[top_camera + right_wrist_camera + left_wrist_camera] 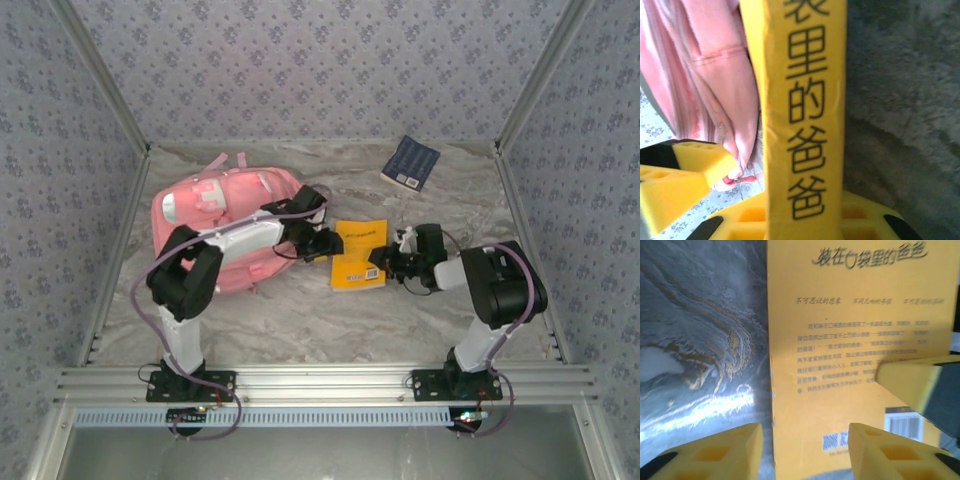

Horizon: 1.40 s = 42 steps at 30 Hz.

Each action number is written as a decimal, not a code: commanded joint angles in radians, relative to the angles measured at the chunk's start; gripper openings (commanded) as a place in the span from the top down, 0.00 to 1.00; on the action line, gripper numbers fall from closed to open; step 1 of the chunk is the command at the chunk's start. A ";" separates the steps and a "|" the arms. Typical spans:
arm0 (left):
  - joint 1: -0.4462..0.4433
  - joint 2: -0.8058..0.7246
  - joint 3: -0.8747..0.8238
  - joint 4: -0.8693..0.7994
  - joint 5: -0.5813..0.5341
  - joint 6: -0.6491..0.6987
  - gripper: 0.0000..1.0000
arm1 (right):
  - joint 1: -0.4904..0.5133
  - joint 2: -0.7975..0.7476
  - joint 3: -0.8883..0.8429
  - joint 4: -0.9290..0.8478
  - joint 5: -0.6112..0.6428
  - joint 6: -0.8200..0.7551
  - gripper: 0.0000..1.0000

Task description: Pack books, pencil case, and school supplies into a backpack

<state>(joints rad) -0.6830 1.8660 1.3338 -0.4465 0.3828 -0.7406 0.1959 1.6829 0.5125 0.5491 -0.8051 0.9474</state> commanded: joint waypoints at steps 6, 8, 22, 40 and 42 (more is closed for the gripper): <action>0.098 -0.280 -0.057 -0.008 0.080 -0.026 0.42 | 0.050 -0.287 0.024 -0.020 0.022 -0.042 1.00; 0.137 -0.331 -0.094 0.062 0.149 -0.077 0.25 | 0.065 -0.348 0.042 -0.010 -0.005 -0.035 1.00; 0.169 -0.417 -0.164 0.370 0.424 -0.152 0.21 | 0.155 -0.591 0.102 0.211 -0.110 0.155 1.00; 0.133 -0.489 -0.257 0.773 0.541 -0.306 0.81 | 0.113 -0.502 0.075 0.438 -0.135 0.354 1.00; 0.135 -0.493 -0.261 0.769 0.529 -0.302 0.91 | 0.104 -0.531 0.081 0.323 -0.114 0.292 1.00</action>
<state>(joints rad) -0.5518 1.4090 1.0771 0.2699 0.9035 -1.0496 0.3183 1.2034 0.5743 0.9688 -0.9398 1.3258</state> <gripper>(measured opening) 0.133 0.172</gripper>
